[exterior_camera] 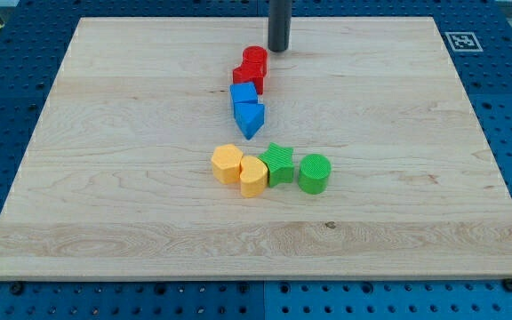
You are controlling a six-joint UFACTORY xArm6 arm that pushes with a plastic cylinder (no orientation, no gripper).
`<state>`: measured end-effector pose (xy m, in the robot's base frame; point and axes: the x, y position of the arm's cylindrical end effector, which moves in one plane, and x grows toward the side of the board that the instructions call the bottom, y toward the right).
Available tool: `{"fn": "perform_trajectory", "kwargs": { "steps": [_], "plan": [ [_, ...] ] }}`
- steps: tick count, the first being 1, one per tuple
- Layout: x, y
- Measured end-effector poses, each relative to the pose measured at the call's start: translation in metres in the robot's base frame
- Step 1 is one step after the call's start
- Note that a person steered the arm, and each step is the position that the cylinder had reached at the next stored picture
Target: Move the blue triangle to the right of th blue cube
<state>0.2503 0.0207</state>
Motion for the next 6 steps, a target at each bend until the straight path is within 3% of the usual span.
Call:
{"fn": "perform_trajectory", "kwargs": {
  "steps": [3, 4, 6],
  "plan": [
    [-0.025, -0.159],
    [0.011, -0.177],
    [0.143, -0.157]
  ]
}}
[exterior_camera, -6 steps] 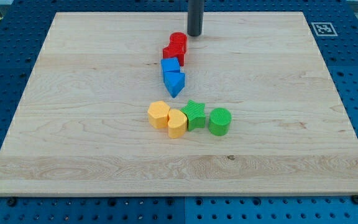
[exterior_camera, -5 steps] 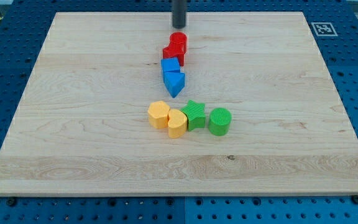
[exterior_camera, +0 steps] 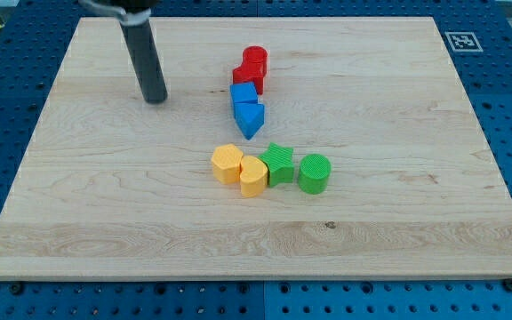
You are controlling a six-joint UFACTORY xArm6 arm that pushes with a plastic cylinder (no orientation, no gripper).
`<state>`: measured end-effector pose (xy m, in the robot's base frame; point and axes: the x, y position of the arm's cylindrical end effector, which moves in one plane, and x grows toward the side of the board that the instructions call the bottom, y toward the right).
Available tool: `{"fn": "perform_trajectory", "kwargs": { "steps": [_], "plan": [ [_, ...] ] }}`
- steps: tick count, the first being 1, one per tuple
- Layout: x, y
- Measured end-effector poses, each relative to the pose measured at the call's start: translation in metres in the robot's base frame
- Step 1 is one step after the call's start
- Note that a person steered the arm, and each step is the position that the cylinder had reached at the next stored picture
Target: Move the blue triangle to the right of th blue cube
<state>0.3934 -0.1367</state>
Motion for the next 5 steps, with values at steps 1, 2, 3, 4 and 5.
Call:
{"fn": "perform_trajectory", "kwargs": {
  "steps": [1, 2, 3, 4, 5],
  "plan": [
    [0.031, 0.043],
    [0.042, 0.098],
    [0.038, 0.175],
    [0.036, 0.214],
    [0.047, 0.177]
  ]
}}
